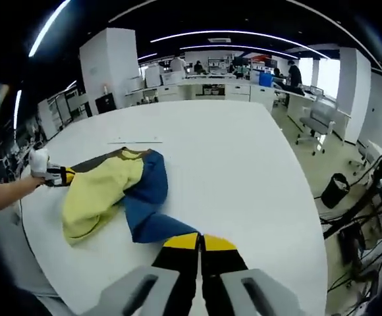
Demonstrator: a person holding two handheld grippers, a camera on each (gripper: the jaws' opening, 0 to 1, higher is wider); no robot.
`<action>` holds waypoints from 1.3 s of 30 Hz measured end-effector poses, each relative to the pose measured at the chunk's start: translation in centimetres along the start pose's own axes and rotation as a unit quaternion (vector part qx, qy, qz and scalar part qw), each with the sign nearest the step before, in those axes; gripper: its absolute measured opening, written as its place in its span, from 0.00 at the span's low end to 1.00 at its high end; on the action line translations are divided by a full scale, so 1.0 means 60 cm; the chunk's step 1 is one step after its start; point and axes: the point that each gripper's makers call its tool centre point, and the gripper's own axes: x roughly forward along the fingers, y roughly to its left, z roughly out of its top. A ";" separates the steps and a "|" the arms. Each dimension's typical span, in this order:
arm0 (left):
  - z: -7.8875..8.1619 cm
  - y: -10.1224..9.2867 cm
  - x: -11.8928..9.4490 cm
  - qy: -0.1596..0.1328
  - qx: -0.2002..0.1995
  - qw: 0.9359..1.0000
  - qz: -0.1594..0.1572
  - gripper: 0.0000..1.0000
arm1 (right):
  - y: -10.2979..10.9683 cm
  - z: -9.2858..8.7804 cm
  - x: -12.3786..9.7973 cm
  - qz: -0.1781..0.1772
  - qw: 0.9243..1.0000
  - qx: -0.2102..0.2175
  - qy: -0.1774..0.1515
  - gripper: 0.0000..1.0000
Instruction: Fold the garment on the visible template until the final outline fits inside the template.
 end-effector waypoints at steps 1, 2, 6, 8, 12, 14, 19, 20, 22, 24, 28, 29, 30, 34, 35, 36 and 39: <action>-0.001 0.002 0.000 0.001 0.000 1.000 0.002 0.01 | -0.003 -0.003 0.000 -0.001 1.000 0.003 0.004 0.00; -0.002 0.004 -0.001 0.002 0.001 1.000 0.003 0.01 | -0.008 -0.008 0.001 -0.003 1.000 0.006 0.007 0.00; -0.006 0.009 0.000 0.006 -0.004 1.000 0.005 0.01 | -0.032 -0.020 0.006 -0.017 1.000 0.014 0.021 0.00; -0.008 0.013 0.002 0.008 -0.003 1.000 0.007 0.01 | -0.047 -0.026 0.009 -0.024 0.999 0.017 0.030 0.00; -0.009 0.018 0.005 0.010 -0.004 1.000 0.012 0.01 | -0.077 -0.043 0.016 -0.044 0.998 0.019 0.051 0.00; -0.009 0.021 0.006 0.011 -0.005 1.000 0.014 0.01 | -0.089 -0.051 0.020 -0.049 0.997 0.021 0.058 0.00; -0.011 0.029 0.008 0.013 -0.004 1.000 0.020 0.01 | -0.117 -0.078 0.033 -0.067 0.994 0.024 0.081 0.00; -0.012 0.030 0.008 0.013 -0.005 1.000 0.021 0.01 | -0.123 -0.082 0.036 -0.069 0.994 0.025 0.083 0.00; -0.012 0.034 0.008 0.014 -0.004 1.000 0.023 0.01 | -0.128 -0.085 0.038 -0.072 0.994 0.029 0.082 0.00; -0.013 0.037 0.008 0.015 -0.001 1.000 0.026 0.01 | -0.128 -0.087 0.040 -0.073 0.994 0.029 0.082 0.00; -0.018 0.043 0.006 0.019 0.001 0.999 0.034 0.02 | -0.127 -0.090 0.042 -0.074 0.993 0.024 0.085 0.00; -0.018 0.044 0.005 0.020 0.001 0.999 0.035 0.02 | -0.126 -0.090 0.042 -0.073 0.993 0.022 0.085 0.00; -0.020 0.047 0.002 0.020 -0.003 0.999 0.037 0.02 | -0.126 -0.089 0.042 -0.074 0.994 0.022 0.084 0.00; -0.011 0.051 -0.015 -0.007 -0.057 0.998 0.034 0.13 | -0.115 -0.076 0.034 -0.071 0.995 -0.001 0.074 0.00; -0.010 0.051 -0.021 -0.009 -0.055 0.998 0.033 0.16 | -0.111 -0.072 0.032 -0.071 0.995 -0.006 0.071 0.04; -0.009 0.051 -0.025 -0.010 -0.055 0.998 0.033 0.19 | -0.108 -0.068 0.031 -0.070 0.995 -0.009 0.068 0.09; -0.004 0.045 -0.043 -0.021 -0.049 0.998 0.027 0.28 | -0.092 -0.054 0.029 -0.063 0.996 -0.014 0.054 0.28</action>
